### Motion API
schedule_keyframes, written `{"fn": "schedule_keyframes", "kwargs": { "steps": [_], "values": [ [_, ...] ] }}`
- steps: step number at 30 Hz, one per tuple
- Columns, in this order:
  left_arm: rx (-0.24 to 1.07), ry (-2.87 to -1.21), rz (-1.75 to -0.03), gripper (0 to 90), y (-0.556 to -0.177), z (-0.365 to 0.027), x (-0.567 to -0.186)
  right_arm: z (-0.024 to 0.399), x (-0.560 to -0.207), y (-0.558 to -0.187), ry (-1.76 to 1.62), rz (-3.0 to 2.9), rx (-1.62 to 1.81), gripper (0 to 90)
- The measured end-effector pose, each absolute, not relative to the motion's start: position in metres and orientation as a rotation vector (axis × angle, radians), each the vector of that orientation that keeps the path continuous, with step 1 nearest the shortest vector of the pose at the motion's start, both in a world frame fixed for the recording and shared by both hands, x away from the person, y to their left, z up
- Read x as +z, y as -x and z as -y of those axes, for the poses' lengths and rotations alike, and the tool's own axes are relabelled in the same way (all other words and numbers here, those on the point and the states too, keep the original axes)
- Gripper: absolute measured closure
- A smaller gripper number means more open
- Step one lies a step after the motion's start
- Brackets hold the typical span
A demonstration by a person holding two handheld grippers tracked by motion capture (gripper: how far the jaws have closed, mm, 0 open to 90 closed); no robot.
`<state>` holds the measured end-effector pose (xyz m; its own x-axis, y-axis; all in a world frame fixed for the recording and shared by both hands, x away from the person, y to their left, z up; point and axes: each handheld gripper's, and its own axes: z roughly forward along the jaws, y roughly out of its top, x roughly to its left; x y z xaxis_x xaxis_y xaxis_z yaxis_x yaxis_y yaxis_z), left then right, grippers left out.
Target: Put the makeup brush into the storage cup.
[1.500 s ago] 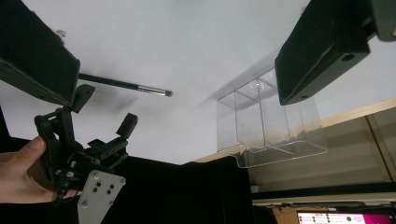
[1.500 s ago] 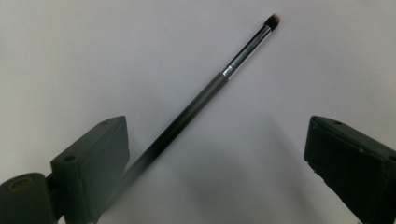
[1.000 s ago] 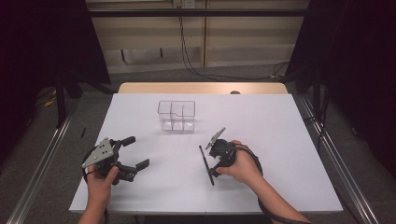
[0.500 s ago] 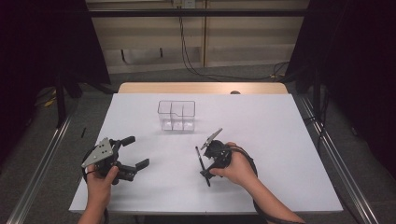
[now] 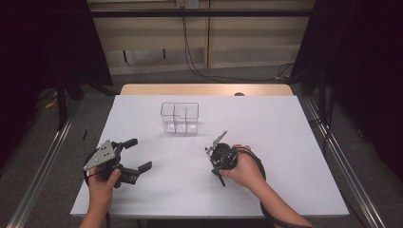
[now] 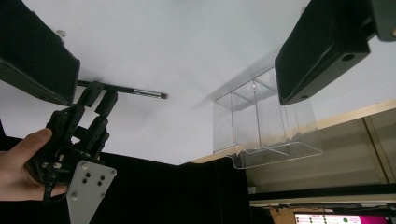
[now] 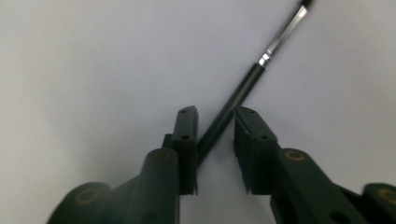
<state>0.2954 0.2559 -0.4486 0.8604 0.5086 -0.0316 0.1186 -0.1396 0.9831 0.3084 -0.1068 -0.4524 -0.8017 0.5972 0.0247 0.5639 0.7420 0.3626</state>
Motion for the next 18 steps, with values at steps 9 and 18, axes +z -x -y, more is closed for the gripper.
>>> {"fn": "schedule_keyframes", "kwargs": {
  "steps": [9,18],
  "values": [
    [0.358,-1.693,-0.488,0.0,-0.2957,-0.2551,-0.4488,0.1123,-0.4506,-0.3119,-1.106,-2.83,0.472,84.6],
    [0.359,-1.69,-0.488,0.0,-0.2953,-0.2547,-0.4481,0.1084,-0.4499,-0.313,-1.094,-2.835,0.428,84.8]
  ]
}}
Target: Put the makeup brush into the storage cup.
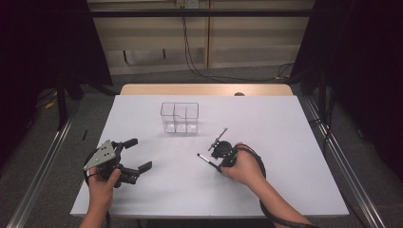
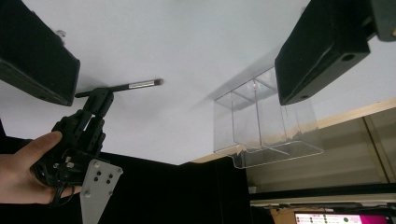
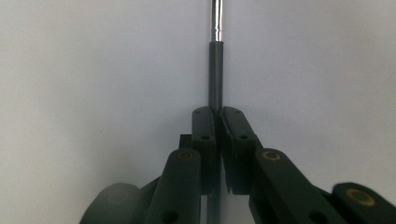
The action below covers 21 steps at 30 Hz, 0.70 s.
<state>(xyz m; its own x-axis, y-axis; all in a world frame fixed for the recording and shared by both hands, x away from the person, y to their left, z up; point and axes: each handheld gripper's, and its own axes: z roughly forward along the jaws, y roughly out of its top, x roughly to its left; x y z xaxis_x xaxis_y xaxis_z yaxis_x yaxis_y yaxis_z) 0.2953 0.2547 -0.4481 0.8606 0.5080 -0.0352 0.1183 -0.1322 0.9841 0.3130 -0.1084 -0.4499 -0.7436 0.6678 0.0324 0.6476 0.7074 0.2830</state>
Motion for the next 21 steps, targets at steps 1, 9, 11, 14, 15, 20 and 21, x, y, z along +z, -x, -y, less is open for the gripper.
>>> {"fn": "schedule_keyframes", "kwargs": {
  "steps": [1,9,11,14,15,20,21],
  "values": [
    [0.359,-1.691,-0.489,0.0,-0.295,-0.255,-0.448,0.109,-0.45,-0.313,-1.092,-2.836,0.428,84.8],
    [0.359,-1.695,-0.485,0.0,-0.296,-0.256,-0.448,0.113,-0.451,-0.314,-1.148,-2.827,0.481,84.9],
    [0.357,-1.691,-0.488,0.0,-0.296,-0.255,-0.448,0.116,-0.451,-0.313,-1.166,-2.822,0.513,84.9],
    [0.352,-1.69,-0.489,0.0,-0.296,-0.255,-0.449,0.121,-0.452,-0.312,-1.185,-2.814,0.622,84.9],
    [0.354,-1.695,-0.488,0.0,-0.297,-0.255,-0.449,0.122,-0.452,-0.312,-1.191,-2.805,0.648,84.9],
    [0.345,-1.691,-0.492,0.0,-0.296,-0.253,-0.449,0.127,-0.455,-0.309,-1.19,-2.757,0.778,84.9],
    [0.342,-1.691,-0.493,0.0,-0.296,-0.253,-0.449,0.128,-0.455,-0.308,-1.191,-2.75,0.797,84.9]
  ]
}}
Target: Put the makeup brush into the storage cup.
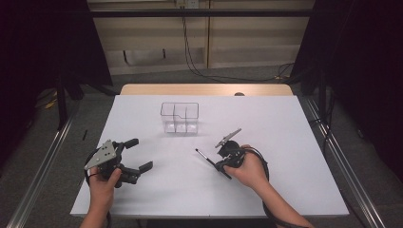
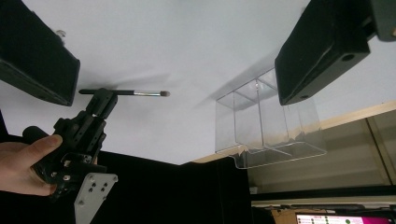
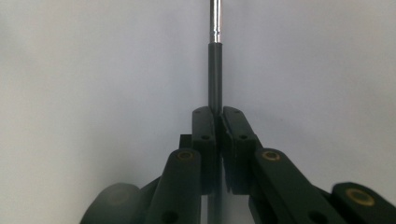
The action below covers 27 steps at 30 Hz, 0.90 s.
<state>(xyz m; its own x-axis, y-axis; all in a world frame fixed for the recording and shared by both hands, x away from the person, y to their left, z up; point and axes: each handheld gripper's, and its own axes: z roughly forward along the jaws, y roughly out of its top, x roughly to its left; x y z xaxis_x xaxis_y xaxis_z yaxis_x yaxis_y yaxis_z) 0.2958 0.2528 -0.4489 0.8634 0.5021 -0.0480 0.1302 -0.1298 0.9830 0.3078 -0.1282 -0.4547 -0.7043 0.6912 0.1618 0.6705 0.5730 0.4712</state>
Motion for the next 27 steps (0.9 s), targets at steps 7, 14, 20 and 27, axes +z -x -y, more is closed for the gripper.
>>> {"fn": "schedule_keyframes", "kwargs": {
  "steps": [7,14,20,27],
  "values": [
    [0.34,-1.694,-0.492,0.0,-0.297,-0.252,-0.45,0.139,-0.452,-0.305,-1.188,-2.667,1.0,84.9],
    [0.338,-1.698,-0.498,0.0,-0.298,-0.25,-0.45,0.152,-0.453,-0.301,-1.208,-2.56,1.217,84.9],
    [0.333,-1.697,-0.499,0.0,-0.298,-0.248,-0.451,0.159,-0.456,-0.298,-1.164,-2.485,1.331,84.8],
    [0.328,-1.697,-0.503,0.0,-0.299,-0.246,-0.452,0.165,-0.454,-0.293,-1.121,-2.374,1.51,84.9]
  ]
}}
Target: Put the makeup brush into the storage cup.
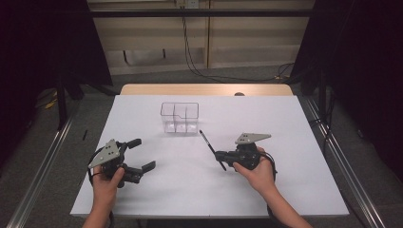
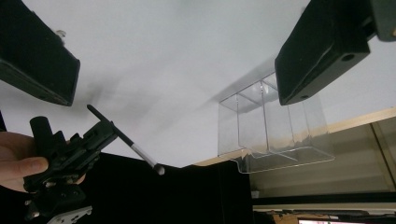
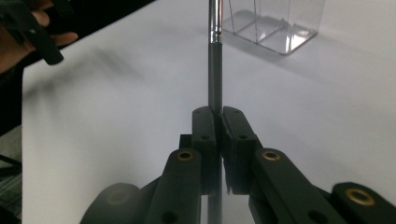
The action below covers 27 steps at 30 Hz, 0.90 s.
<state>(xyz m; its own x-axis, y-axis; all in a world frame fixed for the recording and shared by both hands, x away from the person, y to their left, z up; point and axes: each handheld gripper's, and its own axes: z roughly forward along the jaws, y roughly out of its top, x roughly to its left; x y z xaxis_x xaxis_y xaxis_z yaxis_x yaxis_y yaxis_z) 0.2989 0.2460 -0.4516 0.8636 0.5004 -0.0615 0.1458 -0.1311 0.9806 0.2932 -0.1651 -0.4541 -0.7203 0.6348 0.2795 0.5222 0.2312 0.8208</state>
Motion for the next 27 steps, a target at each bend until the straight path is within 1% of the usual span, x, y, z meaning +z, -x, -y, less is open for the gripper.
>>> {"fn": "schedule_keyframes", "kwargs": {
  "steps": [10,27],
  "values": [
    [0.312,-1.696,-0.501,0.0,-0.299,-0.242,-0.452,0.169,-0.451,-0.286,-1.065,-2.232,1.713,84.8],
    [0.29,-1.682,-0.492,0.0,-0.301,-0.232,-0.451,0.172,-0.455,-0.285,-1.03,-2.129,1.796,84.8]
  ]
}}
